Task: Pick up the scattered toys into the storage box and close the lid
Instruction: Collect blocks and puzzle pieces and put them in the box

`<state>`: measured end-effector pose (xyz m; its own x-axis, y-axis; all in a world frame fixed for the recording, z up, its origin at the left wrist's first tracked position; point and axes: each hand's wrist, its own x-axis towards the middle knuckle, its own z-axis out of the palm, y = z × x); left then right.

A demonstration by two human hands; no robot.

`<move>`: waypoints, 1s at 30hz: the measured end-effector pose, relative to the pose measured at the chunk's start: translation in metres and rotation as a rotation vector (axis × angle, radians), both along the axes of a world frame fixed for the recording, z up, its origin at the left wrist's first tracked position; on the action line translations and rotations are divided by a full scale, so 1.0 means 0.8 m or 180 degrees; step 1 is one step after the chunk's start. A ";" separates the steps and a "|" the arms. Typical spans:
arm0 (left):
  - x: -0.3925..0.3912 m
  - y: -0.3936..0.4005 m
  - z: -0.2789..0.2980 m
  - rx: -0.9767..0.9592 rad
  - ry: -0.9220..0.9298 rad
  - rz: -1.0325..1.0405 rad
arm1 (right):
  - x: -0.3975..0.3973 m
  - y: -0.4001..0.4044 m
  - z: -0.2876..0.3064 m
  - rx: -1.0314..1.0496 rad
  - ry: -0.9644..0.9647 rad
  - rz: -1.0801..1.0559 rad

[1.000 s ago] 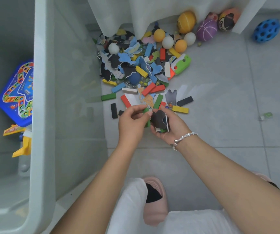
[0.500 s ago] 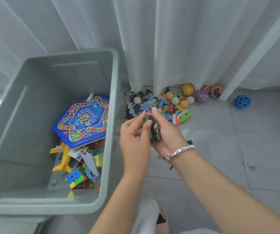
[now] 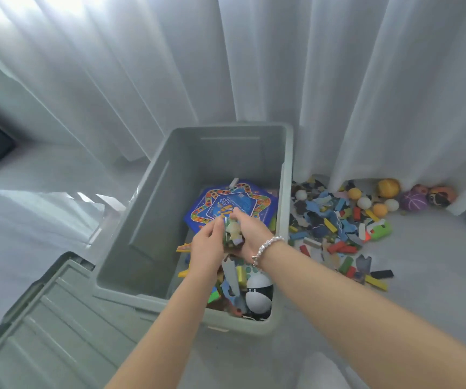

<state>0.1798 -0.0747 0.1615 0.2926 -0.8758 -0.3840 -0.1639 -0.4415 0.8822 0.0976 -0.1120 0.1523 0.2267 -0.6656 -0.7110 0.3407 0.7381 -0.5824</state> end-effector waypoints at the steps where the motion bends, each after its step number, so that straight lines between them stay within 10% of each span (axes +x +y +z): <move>1: 0.006 -0.001 -0.009 0.0216 -0.0082 -0.0052 | 0.004 0.001 -0.011 0.0103 0.0065 0.0196; 7: 0.013 0.006 -0.025 0.0394 -0.0343 -0.0019 | 0.001 0.014 -0.027 0.0177 0.0416 0.0735; 18: -0.095 0.031 -0.002 -0.0681 -0.0520 -0.0627 | -0.128 0.078 0.015 -0.1700 0.1768 -0.0054; 23: -0.173 0.039 -0.024 -0.1071 -0.1733 -0.0874 | -0.218 0.104 -0.024 -0.1513 0.2511 -0.0138; 30: -0.268 0.032 -0.107 -0.0482 -0.1419 -0.1443 | -0.303 0.115 -0.129 -0.0878 0.2838 -0.0092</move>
<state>-0.0343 -0.0488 0.0758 -0.0158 -0.9846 -0.1739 -0.6690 -0.1188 0.7337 -0.1446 -0.0203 0.0495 -0.3460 -0.8338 -0.4303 -0.3005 0.5329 -0.7910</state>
